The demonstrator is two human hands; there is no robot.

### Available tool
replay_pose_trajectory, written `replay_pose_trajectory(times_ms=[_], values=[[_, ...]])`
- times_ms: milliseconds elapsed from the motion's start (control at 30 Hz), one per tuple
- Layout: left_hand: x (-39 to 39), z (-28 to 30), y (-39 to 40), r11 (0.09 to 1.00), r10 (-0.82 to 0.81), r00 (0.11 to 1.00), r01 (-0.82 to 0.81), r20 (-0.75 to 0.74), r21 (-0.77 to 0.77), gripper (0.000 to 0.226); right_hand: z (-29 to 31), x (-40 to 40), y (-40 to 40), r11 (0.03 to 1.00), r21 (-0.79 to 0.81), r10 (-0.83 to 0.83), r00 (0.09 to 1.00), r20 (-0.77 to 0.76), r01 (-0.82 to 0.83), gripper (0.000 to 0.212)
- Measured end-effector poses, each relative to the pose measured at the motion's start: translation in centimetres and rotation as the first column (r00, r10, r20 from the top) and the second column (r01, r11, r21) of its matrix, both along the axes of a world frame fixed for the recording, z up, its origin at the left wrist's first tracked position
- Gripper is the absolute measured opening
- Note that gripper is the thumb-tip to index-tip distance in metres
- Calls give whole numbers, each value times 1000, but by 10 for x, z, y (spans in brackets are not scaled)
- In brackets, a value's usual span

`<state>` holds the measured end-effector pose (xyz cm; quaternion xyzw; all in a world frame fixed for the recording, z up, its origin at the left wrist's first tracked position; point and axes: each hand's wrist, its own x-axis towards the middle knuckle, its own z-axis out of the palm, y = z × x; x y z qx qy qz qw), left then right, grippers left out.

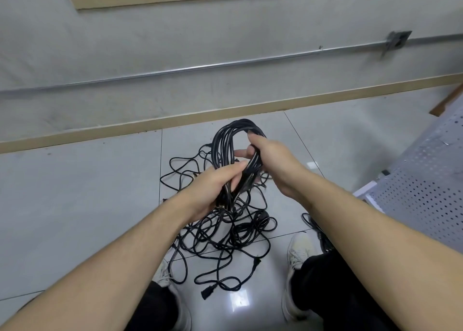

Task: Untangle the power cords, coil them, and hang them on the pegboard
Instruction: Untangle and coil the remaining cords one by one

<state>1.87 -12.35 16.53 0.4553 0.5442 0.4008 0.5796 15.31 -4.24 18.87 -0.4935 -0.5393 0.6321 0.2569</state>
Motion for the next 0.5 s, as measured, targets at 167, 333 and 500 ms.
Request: replay_pose_trajectory(times_ms=[167, 333, 500], values=[[1, 7, -2, 990, -95, 953, 122, 287, -78, 28, 0, 2, 0, 997, -56, 39, 994, -98, -44, 55], [6, 7, 3, 993, -51, 909, 89, 414, -74, 28, 5, 1, -2, 993, -115, -3, 984, -176, -17, 42], [2, 5, 7, 994, 110, 877, -92, 468, -62, 23, -6, -3, -8, 971, -145, 147, 953, -265, -190, 55]])
